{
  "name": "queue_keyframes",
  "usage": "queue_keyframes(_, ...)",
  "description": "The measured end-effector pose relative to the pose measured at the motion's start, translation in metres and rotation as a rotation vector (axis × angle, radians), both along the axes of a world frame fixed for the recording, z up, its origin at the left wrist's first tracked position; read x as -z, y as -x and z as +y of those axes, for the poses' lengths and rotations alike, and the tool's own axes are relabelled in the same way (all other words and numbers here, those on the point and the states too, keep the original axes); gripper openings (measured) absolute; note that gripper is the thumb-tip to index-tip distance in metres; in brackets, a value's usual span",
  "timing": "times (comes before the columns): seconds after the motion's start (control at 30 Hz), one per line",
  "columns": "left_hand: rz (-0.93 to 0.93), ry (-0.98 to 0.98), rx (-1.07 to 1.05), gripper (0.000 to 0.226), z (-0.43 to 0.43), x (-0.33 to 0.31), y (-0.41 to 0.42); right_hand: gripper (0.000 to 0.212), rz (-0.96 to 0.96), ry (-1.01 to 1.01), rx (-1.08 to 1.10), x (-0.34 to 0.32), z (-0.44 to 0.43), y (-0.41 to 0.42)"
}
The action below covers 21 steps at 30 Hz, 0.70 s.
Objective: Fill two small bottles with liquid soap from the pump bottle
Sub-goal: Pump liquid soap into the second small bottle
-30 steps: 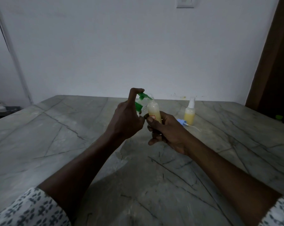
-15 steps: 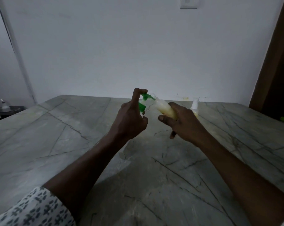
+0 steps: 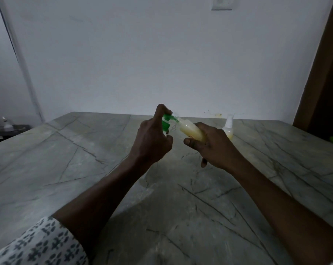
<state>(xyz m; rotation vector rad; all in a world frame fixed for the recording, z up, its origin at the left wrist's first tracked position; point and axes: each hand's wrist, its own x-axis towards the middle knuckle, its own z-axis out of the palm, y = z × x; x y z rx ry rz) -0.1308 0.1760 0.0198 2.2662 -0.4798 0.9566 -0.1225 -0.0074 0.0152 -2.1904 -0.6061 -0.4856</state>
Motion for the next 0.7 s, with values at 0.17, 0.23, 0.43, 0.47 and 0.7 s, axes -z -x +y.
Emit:
queue_keyframes(0.17,0.03,-0.013,0.009,0.075,-0.001,0.0,0.001,0.032,0.046,-0.031,0.012,-0.001,0.002,0.0)
queue_keyframes(0.23,0.028,-0.016,0.004,0.08,-0.001,0.0,0.001,0.03,0.085,-0.088,-0.029,0.002,0.005,0.0)
queue_keyframes(0.43,0.04,-0.036,-0.013,0.09,-0.002,0.002,-0.001,0.034,0.292,-0.35,-0.167,0.017,0.019,-0.006)
queue_keyframes(0.47,0.034,-0.038,-0.01,0.092,-0.001,0.003,-0.002,0.036,0.302,-0.356,-0.174,0.017,0.021,-0.007)
queue_keyframes(0.7,-0.046,0.049,0.039,0.096,0.003,0.009,-0.006,0.03,0.249,-0.339,-0.185,0.015,0.024,-0.01)
